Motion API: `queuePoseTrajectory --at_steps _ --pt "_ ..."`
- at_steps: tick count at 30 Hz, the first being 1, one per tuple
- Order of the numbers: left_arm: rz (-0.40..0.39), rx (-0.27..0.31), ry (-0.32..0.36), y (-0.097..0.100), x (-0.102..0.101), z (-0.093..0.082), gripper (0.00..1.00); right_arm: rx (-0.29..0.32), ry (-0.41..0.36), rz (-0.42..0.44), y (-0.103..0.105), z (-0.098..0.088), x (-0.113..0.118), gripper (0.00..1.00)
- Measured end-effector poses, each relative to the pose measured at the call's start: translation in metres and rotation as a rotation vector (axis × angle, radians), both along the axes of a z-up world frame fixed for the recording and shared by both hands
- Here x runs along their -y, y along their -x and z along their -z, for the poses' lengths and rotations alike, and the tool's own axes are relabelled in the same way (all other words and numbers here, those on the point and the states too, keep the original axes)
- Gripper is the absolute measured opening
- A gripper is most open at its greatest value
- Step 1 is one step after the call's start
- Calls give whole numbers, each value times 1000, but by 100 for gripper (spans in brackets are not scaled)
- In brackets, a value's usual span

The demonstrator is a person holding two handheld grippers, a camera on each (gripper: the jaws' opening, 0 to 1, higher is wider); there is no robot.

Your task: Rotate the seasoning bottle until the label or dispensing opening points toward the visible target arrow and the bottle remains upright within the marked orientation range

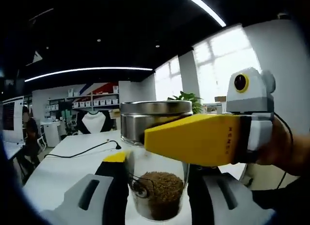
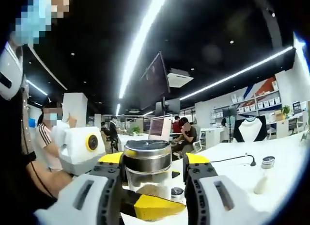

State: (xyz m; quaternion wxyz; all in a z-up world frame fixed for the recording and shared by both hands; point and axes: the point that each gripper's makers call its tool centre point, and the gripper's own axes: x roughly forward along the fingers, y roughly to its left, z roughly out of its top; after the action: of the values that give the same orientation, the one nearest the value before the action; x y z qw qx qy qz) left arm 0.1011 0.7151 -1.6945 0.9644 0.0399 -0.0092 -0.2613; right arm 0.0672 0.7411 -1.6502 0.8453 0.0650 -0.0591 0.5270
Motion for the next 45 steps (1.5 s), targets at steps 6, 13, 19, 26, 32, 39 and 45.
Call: queuePoseTrajectory --at_steps 6,13,19,26,32,39,45 --pt "-12 -4 -12 1 1 4 48 53 72 122 1 2 -5 39" --pt "-19 1 -20 1 -1 2 48 43 40 137 -3 -2 -5 37" --pt "-4 -4 -15 3 0 3 48 15 16 84 -4 -2 -1 36" --pt "57 9 -8 7 8 -3 47 2 -38 -43 -2 -7 9 36" --pt "133 -10 25 13 16 -4 46 60 -25 -133 6 -9 14 36" --pt "182 -24 20 16 26 -2 46 107 -25 -220 14 -9 19 35" --pt "200 -42 15 16 30 1 46 138 1 -247 17 -6 20 35"
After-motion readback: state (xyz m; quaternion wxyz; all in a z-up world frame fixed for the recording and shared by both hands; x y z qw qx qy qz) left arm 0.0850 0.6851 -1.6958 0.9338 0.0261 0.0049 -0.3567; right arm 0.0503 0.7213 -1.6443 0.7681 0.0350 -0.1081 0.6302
